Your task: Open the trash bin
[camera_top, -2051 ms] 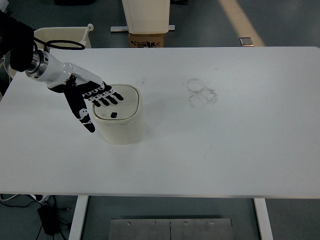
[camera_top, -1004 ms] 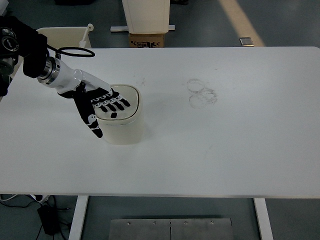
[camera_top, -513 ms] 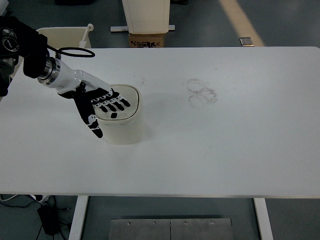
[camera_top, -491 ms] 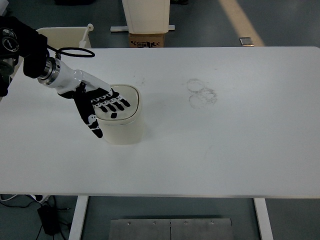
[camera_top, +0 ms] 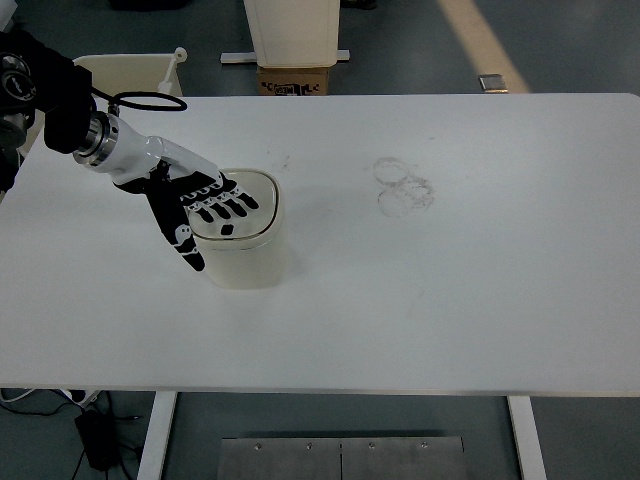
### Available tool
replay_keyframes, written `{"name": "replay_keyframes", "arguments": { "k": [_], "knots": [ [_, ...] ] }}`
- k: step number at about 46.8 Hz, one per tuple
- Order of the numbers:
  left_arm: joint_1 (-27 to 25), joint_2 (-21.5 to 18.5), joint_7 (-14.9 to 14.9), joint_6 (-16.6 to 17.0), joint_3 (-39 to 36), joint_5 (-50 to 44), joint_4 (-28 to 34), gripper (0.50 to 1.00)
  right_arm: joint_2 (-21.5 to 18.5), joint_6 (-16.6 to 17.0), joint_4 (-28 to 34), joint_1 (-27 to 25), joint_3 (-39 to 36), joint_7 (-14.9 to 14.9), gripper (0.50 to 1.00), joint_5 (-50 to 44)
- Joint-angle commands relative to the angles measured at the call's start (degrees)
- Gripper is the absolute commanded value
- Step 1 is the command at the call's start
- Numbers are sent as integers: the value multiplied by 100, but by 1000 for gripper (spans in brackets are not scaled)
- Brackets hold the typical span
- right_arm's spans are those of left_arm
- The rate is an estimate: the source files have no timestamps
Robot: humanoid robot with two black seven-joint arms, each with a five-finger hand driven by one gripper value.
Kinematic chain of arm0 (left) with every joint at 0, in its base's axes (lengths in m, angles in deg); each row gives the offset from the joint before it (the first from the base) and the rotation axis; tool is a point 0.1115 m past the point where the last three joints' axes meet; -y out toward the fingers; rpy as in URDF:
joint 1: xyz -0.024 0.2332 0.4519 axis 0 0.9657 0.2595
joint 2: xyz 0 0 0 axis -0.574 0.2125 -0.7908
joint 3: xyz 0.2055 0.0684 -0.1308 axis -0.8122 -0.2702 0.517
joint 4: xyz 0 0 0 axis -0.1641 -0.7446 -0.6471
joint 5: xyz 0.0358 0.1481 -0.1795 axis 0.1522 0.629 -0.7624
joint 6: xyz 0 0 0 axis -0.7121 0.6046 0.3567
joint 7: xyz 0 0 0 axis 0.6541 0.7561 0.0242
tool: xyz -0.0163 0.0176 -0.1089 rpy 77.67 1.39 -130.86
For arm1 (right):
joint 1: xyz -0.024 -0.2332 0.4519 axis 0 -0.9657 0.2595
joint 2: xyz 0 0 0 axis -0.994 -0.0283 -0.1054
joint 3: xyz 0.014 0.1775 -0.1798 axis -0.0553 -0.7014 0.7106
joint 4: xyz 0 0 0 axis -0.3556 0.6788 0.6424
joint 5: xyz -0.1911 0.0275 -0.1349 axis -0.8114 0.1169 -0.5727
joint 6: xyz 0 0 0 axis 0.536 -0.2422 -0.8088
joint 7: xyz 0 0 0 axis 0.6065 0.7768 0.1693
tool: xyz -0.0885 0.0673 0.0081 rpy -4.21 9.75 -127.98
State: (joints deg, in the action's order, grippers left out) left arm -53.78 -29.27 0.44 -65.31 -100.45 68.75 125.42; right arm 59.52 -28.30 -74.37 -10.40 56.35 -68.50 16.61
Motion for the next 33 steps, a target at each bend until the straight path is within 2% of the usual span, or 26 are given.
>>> {"name": "replay_keyframes", "arguments": {
  "k": [1,16,33],
  "knots": [
    [-15,-9,6,-6,127,-9,-108,1000,0,0,1,0,0,0,991,0],
    [-331,-79,6,-42,655,-193,-381,1000,0,0,-8,0,0,0,991,0],
    [-261,-140,14,-42,1314,-281,-1058,1000,0,0,1,0,0,0,991,0]
  ]
}}
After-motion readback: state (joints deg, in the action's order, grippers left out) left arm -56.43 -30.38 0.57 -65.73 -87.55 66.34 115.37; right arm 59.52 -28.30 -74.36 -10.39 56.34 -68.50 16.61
